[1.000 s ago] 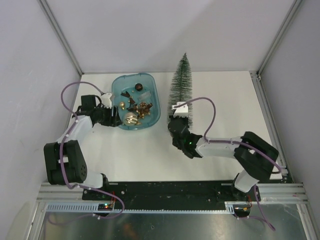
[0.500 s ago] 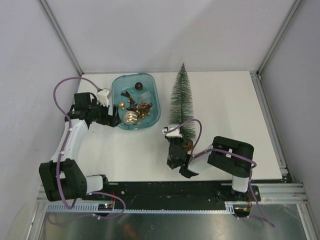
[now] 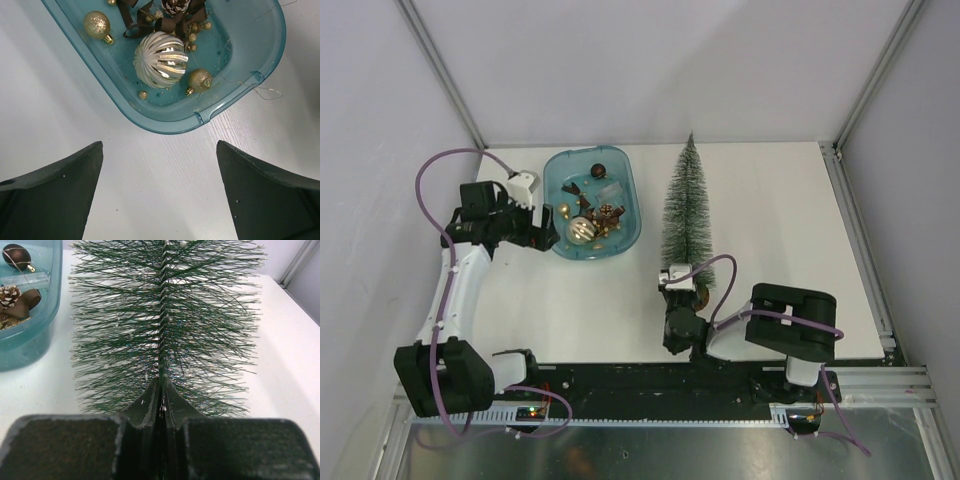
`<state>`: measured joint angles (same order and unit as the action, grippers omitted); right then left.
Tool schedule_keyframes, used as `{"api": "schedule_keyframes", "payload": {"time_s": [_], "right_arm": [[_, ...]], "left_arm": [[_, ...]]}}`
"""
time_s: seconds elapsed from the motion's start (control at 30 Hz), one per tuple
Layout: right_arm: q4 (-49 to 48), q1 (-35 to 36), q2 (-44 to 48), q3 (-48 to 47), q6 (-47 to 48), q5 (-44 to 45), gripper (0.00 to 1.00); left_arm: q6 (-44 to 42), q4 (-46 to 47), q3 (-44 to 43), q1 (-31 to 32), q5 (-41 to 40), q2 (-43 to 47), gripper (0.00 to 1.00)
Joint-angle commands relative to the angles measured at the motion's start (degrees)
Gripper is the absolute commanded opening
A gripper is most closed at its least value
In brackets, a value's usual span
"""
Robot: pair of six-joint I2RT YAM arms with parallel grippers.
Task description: Decorate the small christmas tree
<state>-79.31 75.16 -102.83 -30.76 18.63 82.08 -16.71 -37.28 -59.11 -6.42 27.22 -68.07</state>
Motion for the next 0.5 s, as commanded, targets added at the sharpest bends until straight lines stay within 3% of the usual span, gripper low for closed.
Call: {"api": "schedule_keyframes", "payload": {"time_s": [0.0,0.27,0.47], "right_arm": [[-13.59,-1.48,1.16,1.23,-2.08,-0.25,0.05],[-13.67,-8.91,1.29,-2.49,-0.69,-14.71,0.00],[-13.72,-10.44,-1.08,-4.78,-2.60,-17.92,0.00]], "left_arm": [[0.99,-0.83,-3.64,0.78,1.11,2.22,1.00],[1.63,-0.91,-4.47,1.03,1.40,1.85,1.00],[1.48,-0.84,-4.85,1.06,1.26,1.26,1.00]]}}
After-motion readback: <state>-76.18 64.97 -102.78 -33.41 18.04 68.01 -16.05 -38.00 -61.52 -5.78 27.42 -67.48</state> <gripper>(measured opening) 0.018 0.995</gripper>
